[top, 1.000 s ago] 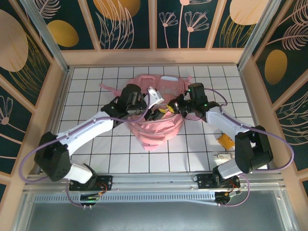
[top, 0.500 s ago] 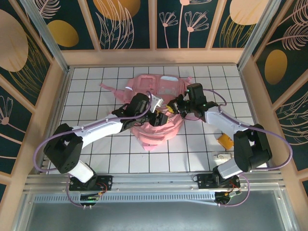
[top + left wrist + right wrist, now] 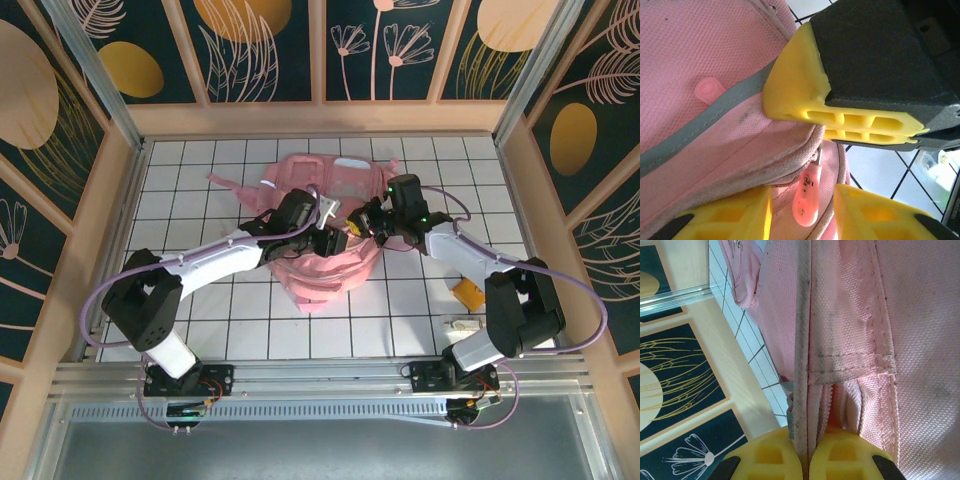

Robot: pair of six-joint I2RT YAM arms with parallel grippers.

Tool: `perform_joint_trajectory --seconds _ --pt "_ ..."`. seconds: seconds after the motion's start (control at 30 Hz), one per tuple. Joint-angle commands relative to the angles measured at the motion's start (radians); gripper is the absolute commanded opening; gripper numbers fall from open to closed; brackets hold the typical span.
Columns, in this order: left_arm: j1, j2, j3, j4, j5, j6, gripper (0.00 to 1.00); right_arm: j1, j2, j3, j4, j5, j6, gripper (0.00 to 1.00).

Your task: Pack books, pencil case, and school supplies into a backpack

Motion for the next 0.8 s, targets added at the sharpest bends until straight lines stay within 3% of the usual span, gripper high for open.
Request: perform_joint_trajectory --seconds 0.0,0.13,0.4,0.6,0.77 --pt "0.000 0.036 0.027 -0.002 0.017 -0.006 0.38 0.036 -0.012 0.025 0.064 -0.053 0.022 0.00" --pt "-0.002 0.056 0.042 -0.015 -0.007 -0.011 0.28 0.041 -0.012 0.027 0.063 -0.045 0.027 0.00" --pt "-0.010 0.084 0.054 0.017 0.020 -0.010 0.33 0.050 -0.032 0.014 0.071 -0.016 0.054 0.00" --pt "-0.012 0.086 0.054 0.033 0.054 0.024 0.03 0.053 -0.033 0.004 0.071 -0.011 0.053 0.00" --pt "0.004 0.021 0.029 -0.007 0.064 0.119 0.00 0.007 -0.035 -0.008 0.054 -0.019 0.005 0.00"
